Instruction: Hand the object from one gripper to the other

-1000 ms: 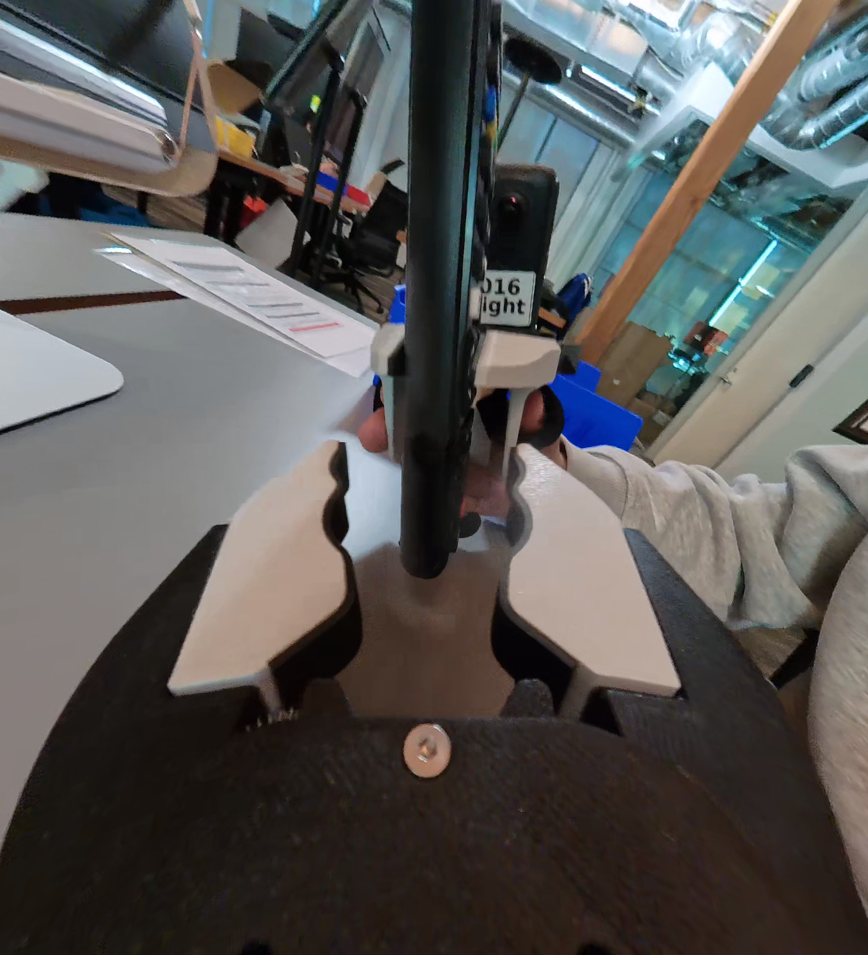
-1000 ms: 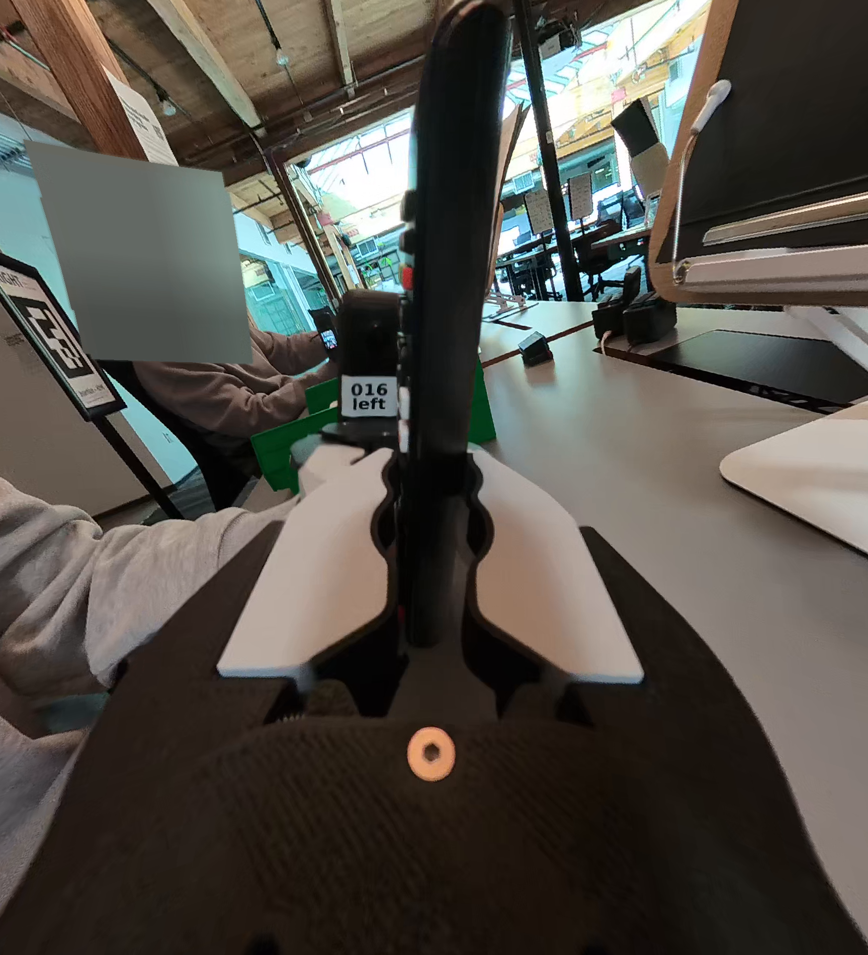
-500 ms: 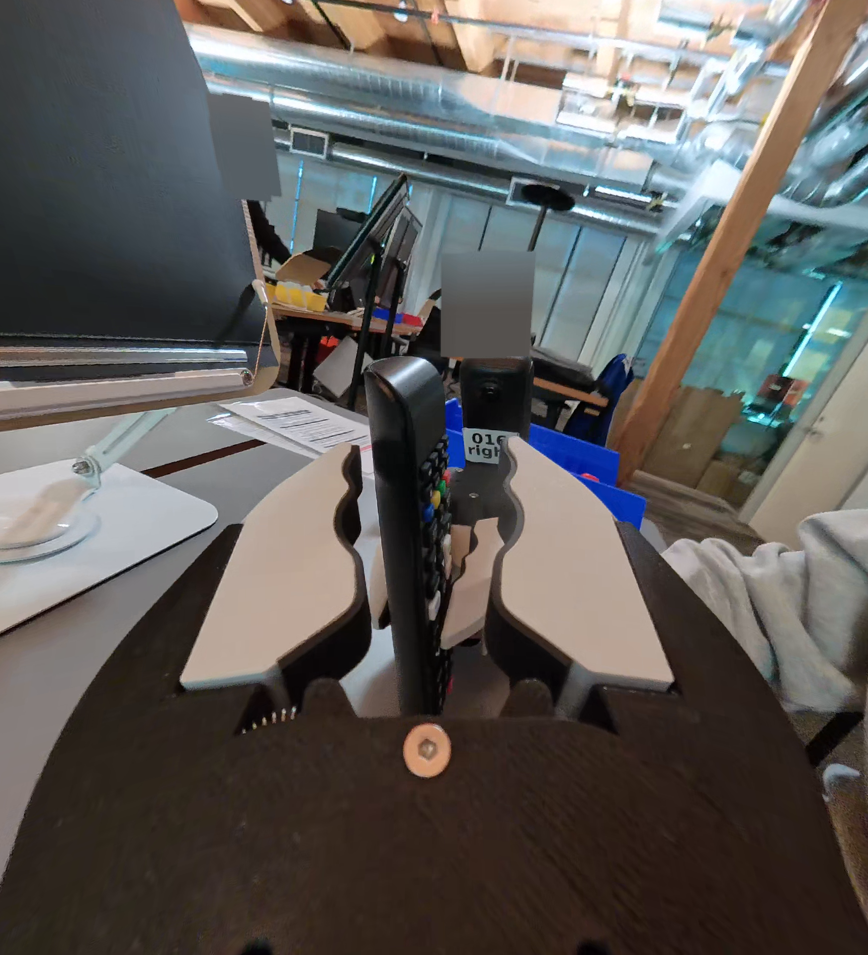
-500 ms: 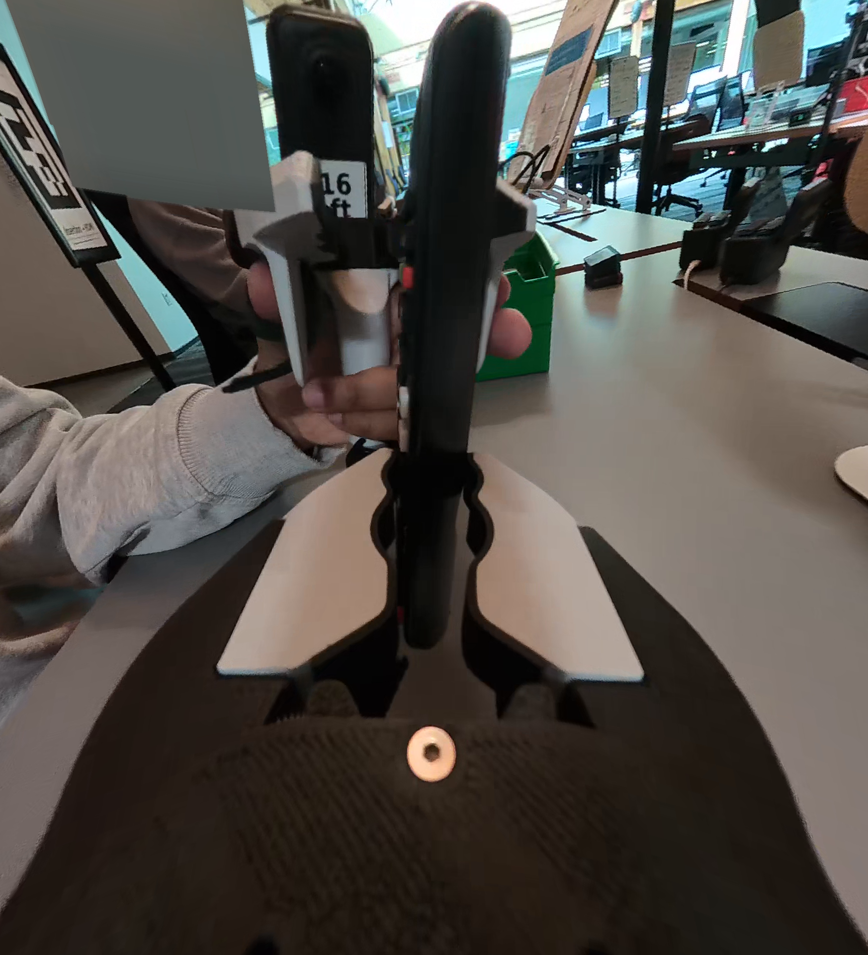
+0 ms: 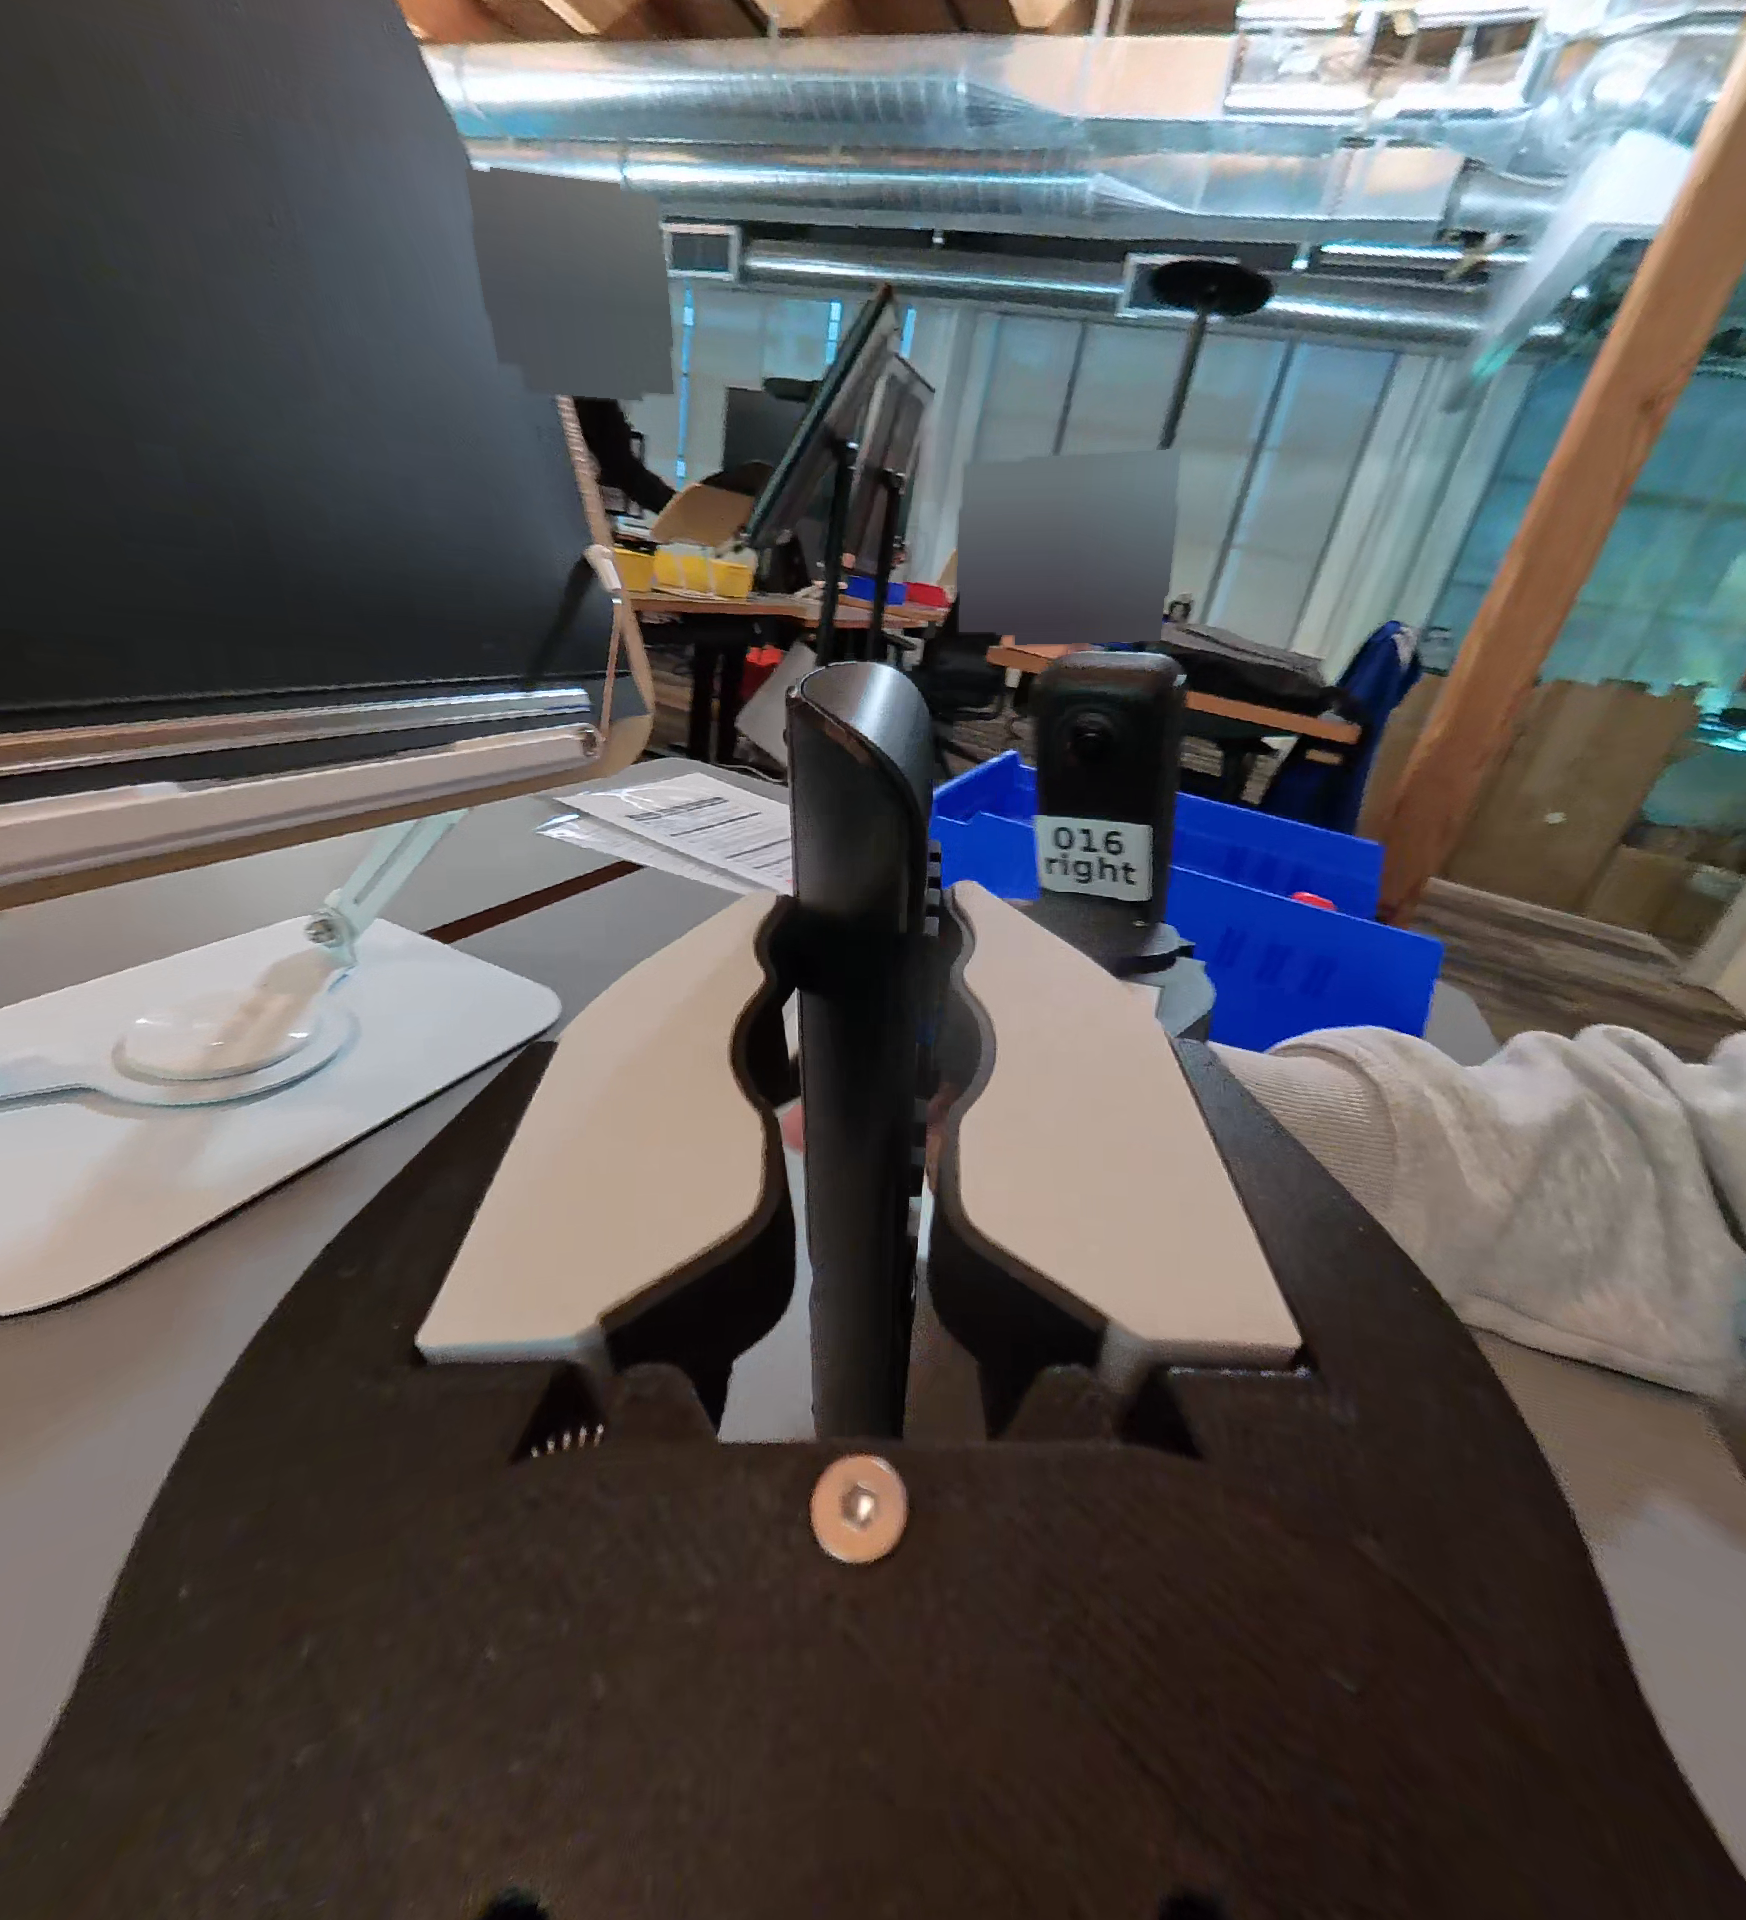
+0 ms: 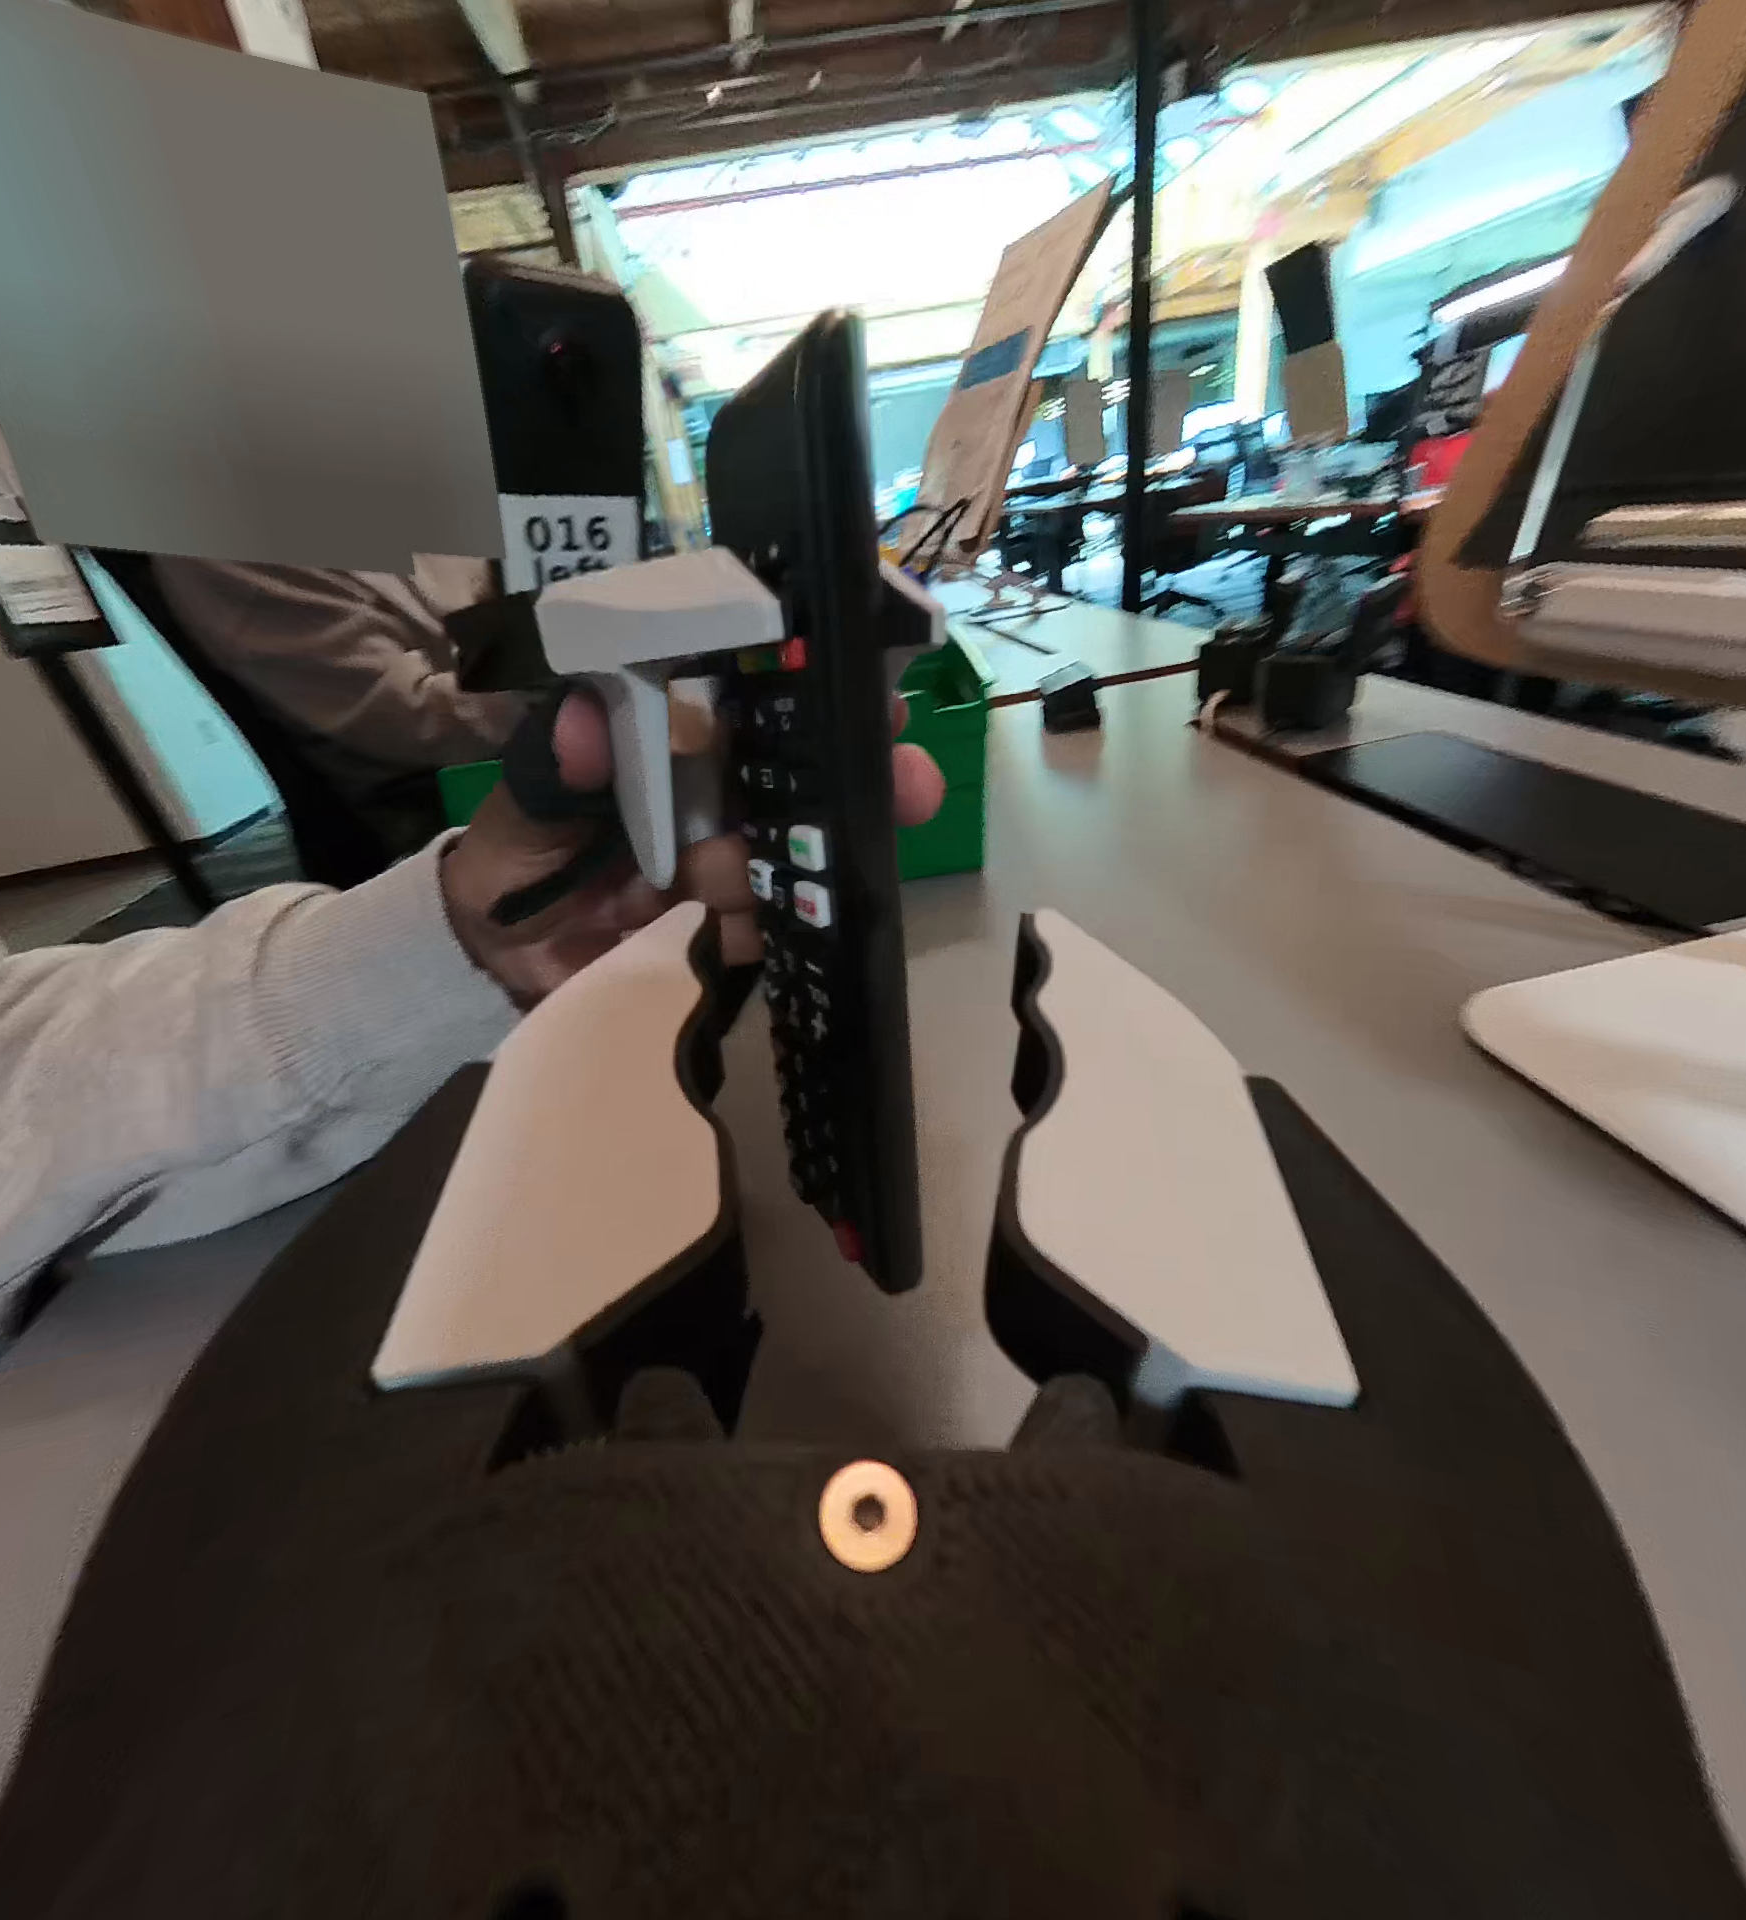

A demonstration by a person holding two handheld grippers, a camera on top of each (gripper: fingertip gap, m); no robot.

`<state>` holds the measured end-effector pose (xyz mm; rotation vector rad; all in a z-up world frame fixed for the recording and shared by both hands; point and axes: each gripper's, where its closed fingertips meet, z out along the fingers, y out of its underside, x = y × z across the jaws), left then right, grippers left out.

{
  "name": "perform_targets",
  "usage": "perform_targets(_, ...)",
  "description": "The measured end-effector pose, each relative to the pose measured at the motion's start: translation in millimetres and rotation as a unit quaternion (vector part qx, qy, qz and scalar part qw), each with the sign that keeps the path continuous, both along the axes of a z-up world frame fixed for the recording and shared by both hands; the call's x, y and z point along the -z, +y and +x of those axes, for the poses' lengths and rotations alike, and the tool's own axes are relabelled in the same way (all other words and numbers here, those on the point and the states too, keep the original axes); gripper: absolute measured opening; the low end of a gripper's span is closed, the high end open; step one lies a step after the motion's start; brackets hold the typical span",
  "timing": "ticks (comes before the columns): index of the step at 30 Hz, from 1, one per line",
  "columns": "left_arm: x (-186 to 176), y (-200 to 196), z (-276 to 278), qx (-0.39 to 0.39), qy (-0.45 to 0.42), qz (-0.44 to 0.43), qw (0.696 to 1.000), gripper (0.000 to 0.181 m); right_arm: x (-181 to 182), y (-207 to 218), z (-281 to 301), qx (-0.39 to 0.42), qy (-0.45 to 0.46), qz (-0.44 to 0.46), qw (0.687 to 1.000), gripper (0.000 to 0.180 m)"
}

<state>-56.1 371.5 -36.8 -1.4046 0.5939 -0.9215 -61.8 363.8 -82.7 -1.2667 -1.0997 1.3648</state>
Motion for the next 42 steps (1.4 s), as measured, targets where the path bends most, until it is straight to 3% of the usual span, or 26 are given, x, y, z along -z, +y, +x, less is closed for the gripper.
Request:
perform_targets(8,-4.4,24.7,-42.7,-0.148,-0.037,-0.014,0.988,0.027,2.0,33.7,1.9,0.218,-0.045,0.091,0.971,0.058)
perform_targets(13,-7.5,28.4,-57.4,-0.208,-0.101,-0.053,0.972,0.026,14.3,17.8,-23.7,0.261,-0.105,0.164,0.945,0.067)
perform_targets(19,-8.5,25.5,-52.6,-0.210,-0.164,-0.079,0.961,0.027,31.2,20.8,-30.3,0.301,-0.180,0.232,0.907,0.060)
perform_targets(21,-8.5,25.2,-53.1,-0.216,-0.172,-0.079,0.958,0.027,33.1,23.0,-28.3,0.300,-0.185,0.225,0.908,0.053)
perform_targets(28,-12.9,22.4,-48.0,-0.193,-0.173,-0.064,0.964,0.027,32.4,21.7,-27.0,0.276,-0.176,0.189,0.926,0.052)
perform_targets(36,-23.4,13.5,-29.8,-0.123,-0.132,-0.021,0.983,0.059,4.8,3.7,-24.0,0.159,-0.044,0.071,0.984,0.051)
perform_targets(42,-27.5,3.0,-23.9,-0.058,-0.129,0.005,0.990,0.057,2.1,-6.4,-24.2,0.084,-0.010,0.016,0.996,0.052)
